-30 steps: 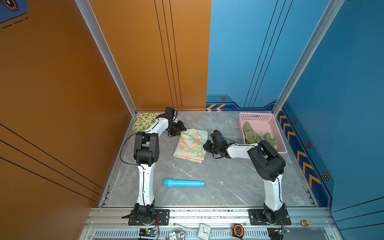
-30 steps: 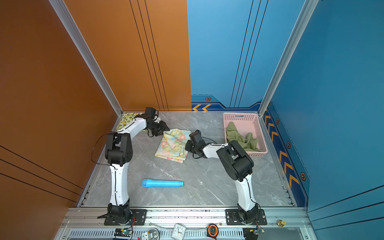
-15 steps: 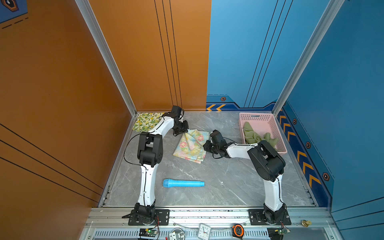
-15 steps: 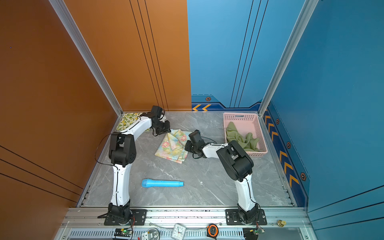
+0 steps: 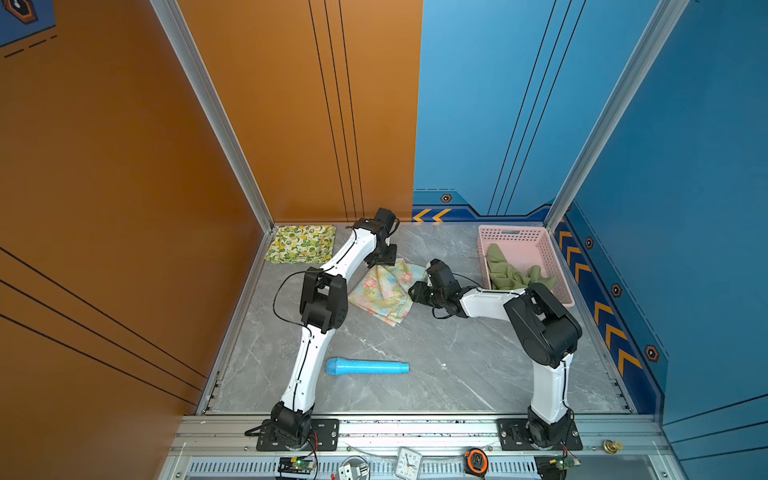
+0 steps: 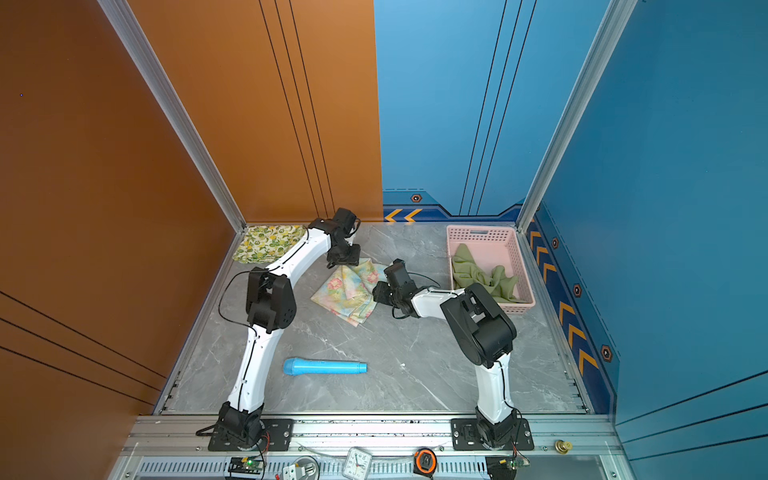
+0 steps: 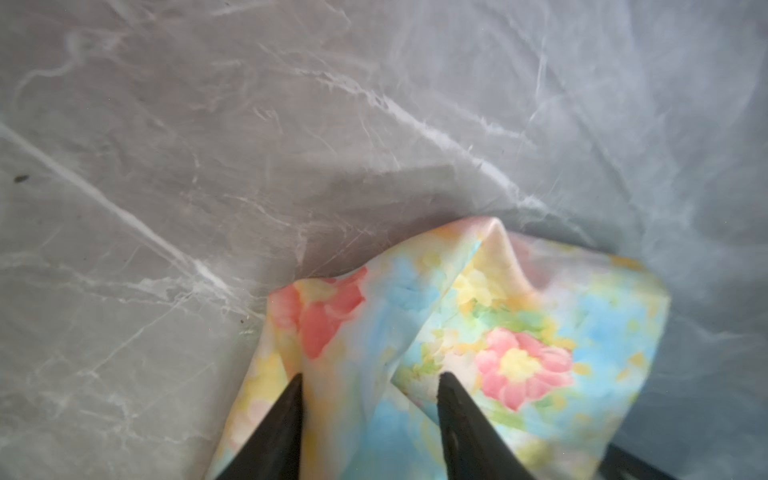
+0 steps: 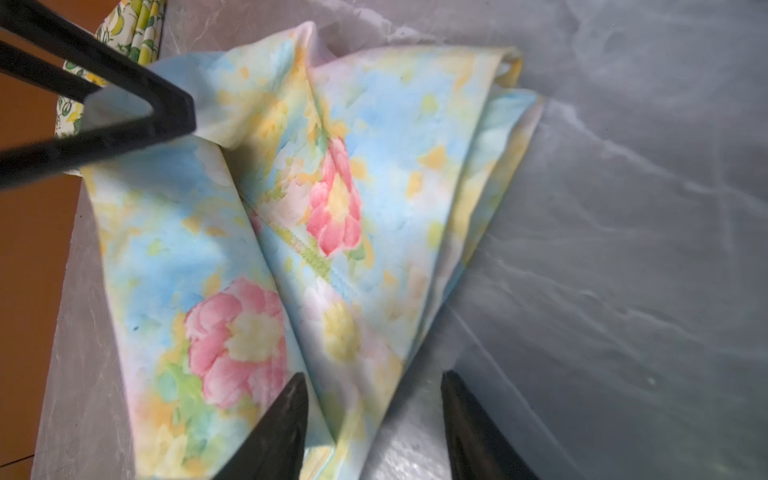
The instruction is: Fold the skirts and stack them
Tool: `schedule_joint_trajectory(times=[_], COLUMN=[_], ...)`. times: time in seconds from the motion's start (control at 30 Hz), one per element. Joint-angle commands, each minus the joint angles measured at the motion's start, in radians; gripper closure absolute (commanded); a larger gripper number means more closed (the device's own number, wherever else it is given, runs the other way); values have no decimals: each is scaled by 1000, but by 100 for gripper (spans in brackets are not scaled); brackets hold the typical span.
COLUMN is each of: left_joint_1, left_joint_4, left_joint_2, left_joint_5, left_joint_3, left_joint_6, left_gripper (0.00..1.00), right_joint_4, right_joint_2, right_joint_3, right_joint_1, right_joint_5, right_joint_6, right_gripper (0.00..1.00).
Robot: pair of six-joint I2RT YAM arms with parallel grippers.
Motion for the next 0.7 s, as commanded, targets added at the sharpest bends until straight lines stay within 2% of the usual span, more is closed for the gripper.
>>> schedule_joint_trajectory(times=[0.0,0.1,0.2,0.37,0.47,0.67], left_joint_1=[-15,-5,33,110,160,260], left_joint_4=[-51,-49,-10,118,147,272], left_joint_2=[17,21,-16,-163,-248,-388], left_joint_5=[-8,81,182,286,270,299], left_joint_3=[102,183,175,-45,-209,-546], left_joint_6=[-13,-75,-139,-196,-185,-188], left_gripper=[35,32,26,22,21,30], right_joint_4=[-58,-51,-63,-124,-158,-257], right_joint_2=[-42,-68,-84,-91,-82,-13], right_joint_3=[-43,-45,-23,55,117,279], right_joint_1=[-12,-11,5,72,105,178], right_joint_5=[38,54,77,166,211,280], right_joint_6=[-53,-92,-157,-283,-339,-424], right_gripper=[43,39,34,29,28,28])
